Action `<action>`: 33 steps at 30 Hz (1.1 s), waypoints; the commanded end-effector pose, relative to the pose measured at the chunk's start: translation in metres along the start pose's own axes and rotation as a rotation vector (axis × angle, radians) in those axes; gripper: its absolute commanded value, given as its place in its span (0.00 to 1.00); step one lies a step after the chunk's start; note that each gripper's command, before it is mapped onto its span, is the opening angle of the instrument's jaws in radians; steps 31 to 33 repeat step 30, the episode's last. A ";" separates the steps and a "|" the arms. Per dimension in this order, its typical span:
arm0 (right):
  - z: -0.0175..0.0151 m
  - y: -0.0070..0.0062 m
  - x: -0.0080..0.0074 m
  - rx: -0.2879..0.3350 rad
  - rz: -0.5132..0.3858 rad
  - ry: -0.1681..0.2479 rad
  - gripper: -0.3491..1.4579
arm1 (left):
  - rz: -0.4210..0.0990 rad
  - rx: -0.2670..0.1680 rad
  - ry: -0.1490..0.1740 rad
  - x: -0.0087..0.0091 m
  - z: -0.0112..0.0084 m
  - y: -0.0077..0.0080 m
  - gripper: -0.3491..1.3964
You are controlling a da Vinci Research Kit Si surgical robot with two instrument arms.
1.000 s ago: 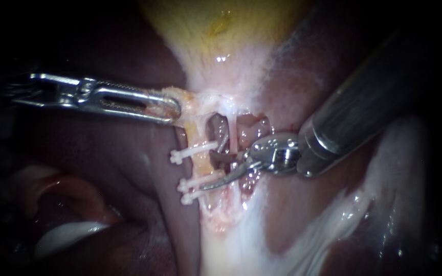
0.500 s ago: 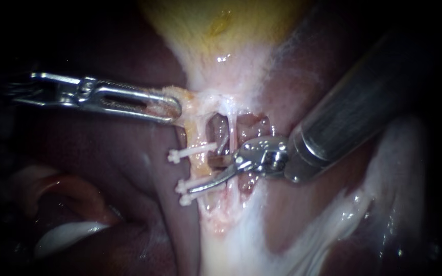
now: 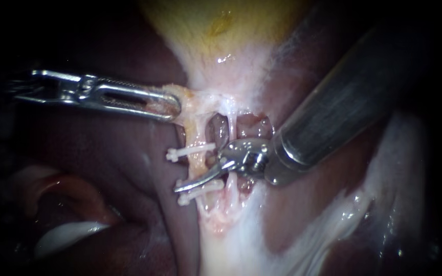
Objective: Go to the cutting position left tube
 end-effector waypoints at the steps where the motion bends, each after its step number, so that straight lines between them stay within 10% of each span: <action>1: -0.0002 0.0001 0.0001 -0.003 -0.001 0.003 0.82 | -0.001 -0.001 -0.001 0.0000 -0.0001 -0.0001 0.05; 33: 0.0003 0.0006 0.0005 -0.001 -0.003 0.018 0.82 | -0.006 -0.008 -0.005 -0.0003 -0.0009 0.0000 0.05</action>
